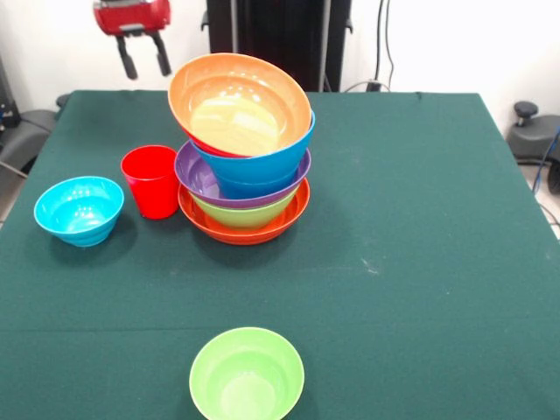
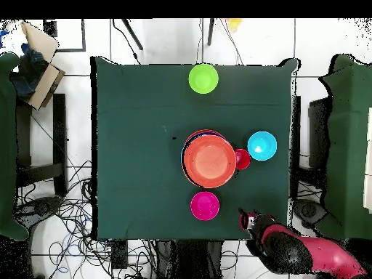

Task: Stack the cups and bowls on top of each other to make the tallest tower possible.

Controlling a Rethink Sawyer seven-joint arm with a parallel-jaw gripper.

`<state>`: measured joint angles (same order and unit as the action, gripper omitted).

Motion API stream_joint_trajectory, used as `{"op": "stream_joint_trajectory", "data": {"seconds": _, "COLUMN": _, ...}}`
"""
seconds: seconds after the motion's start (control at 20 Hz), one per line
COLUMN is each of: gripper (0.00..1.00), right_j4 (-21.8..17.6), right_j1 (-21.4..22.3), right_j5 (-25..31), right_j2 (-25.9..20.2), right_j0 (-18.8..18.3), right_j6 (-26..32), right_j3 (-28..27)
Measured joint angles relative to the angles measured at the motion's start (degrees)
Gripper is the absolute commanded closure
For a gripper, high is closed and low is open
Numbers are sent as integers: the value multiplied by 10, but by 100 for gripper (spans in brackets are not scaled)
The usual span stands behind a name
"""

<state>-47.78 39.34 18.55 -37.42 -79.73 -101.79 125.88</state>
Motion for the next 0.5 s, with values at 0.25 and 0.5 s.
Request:
{"op": "stream_joint_trajectory", "data": {"seconds": 0.25, "gripper": 0, "right_j4": -40, "right_j1": -31, "right_j5": -23, "right_j2": 0, "right_j0": 3, "right_j6": 0, "right_j3": 0}}
{"op": "stream_joint_trajectory", "data": {"seconds": 0.5, "gripper": 0, "right_j4": -56, "right_j1": -39, "right_j5": -26, "right_j2": 2, "right_j0": 13, "right_j6": 0, "right_j3": -1}}
